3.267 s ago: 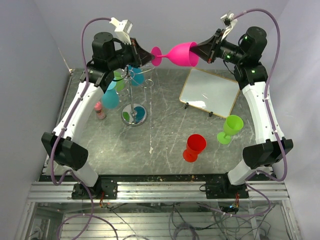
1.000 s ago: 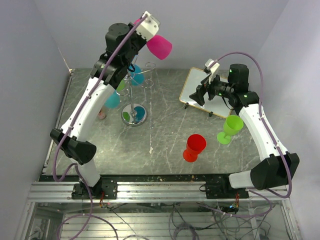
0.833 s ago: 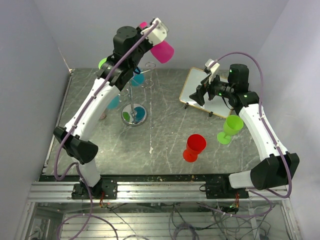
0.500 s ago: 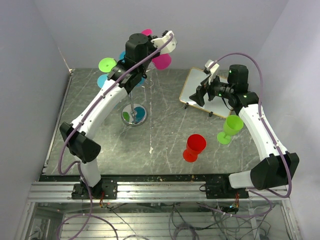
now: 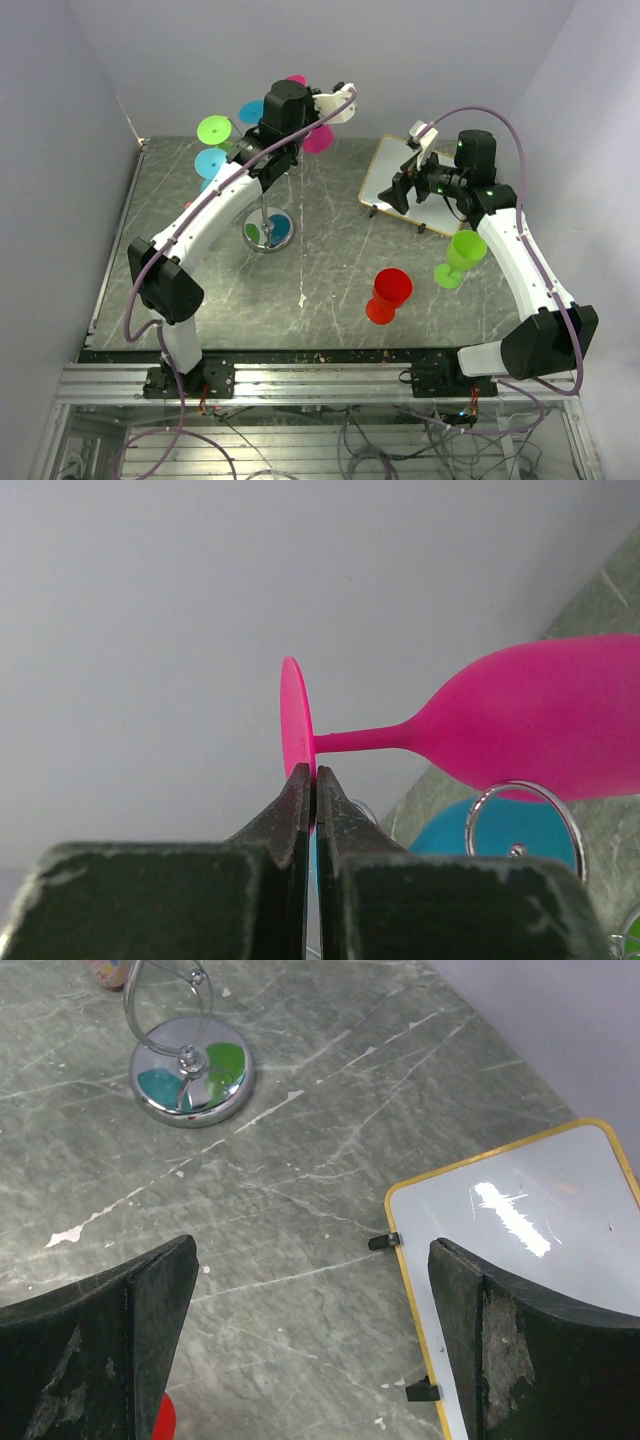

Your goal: Place the wine glass upside down on the wine glass rack

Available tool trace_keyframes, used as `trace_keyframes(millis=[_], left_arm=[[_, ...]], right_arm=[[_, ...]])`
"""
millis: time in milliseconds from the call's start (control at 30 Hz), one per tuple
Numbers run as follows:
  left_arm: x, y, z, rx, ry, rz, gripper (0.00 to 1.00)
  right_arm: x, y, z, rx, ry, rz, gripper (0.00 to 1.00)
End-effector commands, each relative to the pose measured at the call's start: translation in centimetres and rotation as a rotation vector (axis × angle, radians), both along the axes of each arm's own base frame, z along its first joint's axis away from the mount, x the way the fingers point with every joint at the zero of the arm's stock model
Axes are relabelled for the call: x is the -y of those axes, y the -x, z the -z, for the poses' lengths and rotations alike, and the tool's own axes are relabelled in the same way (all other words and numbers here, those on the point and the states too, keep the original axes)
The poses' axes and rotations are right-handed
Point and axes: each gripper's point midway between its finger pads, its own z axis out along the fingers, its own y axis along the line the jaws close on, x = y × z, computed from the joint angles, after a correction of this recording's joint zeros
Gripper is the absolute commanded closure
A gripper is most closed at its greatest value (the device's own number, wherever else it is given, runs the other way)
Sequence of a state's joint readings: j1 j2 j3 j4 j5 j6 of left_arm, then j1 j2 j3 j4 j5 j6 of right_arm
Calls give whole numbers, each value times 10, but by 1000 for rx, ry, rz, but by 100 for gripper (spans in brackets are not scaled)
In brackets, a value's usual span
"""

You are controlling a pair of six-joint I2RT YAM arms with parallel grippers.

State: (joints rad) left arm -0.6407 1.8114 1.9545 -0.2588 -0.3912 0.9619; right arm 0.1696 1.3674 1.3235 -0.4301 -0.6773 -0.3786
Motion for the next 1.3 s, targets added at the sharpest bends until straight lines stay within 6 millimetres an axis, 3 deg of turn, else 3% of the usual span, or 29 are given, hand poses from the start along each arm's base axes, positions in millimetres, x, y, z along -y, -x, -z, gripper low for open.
trace_keyframes(millis=[0, 567, 1267], left_arm=[[-4, 7, -12, 33, -6, -14, 93], [-20, 21, 1, -21, -44, -46, 93], [-21, 39, 15, -86, -65, -62, 93]], right_arm=[[-1, 2, -5, 24, -10, -17, 1], [-2, 3, -3, 20, -13, -24, 1], [-2, 4, -1, 17, -14, -27, 1]])
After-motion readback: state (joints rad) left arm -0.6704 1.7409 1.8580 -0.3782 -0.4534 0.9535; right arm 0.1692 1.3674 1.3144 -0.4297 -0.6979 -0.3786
